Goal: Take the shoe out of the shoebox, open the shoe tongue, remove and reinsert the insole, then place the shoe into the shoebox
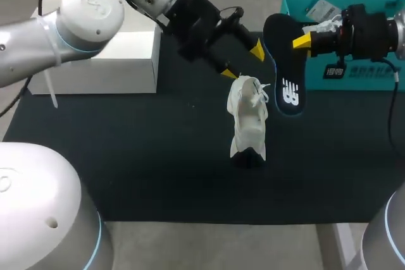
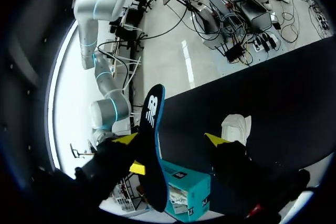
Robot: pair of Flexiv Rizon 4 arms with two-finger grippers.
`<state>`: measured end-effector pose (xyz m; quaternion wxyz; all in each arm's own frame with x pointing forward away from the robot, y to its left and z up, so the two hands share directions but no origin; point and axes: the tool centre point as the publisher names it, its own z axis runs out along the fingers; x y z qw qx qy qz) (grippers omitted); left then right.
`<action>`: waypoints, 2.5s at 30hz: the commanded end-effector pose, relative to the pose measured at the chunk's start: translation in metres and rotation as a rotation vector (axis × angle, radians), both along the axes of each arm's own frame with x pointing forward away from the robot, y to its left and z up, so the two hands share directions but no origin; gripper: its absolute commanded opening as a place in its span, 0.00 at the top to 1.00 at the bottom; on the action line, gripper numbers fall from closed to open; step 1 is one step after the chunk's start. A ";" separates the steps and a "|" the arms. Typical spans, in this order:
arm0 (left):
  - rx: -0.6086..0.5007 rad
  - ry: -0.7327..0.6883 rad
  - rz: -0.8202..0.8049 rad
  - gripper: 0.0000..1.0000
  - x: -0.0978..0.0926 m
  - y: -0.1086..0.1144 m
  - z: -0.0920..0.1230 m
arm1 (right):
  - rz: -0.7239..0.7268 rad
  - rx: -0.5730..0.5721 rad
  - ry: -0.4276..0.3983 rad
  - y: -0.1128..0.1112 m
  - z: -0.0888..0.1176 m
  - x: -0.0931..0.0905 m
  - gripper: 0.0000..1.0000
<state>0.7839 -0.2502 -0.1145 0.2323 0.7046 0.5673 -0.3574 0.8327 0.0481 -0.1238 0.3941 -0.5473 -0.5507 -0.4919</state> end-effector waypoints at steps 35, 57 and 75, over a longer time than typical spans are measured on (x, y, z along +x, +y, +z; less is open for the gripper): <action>0.588 -0.253 0.102 0.00 0.073 -0.041 0.079 | -0.019 -0.024 0.053 0.027 -0.025 0.014 1.00; 0.584 -0.277 0.112 0.00 0.077 -0.053 0.086 | -0.035 0.030 0.045 0.026 -0.024 0.013 1.00; 0.252 -0.198 0.140 0.00 0.081 -0.037 0.075 | -0.036 0.056 0.039 0.018 -0.021 0.013 1.00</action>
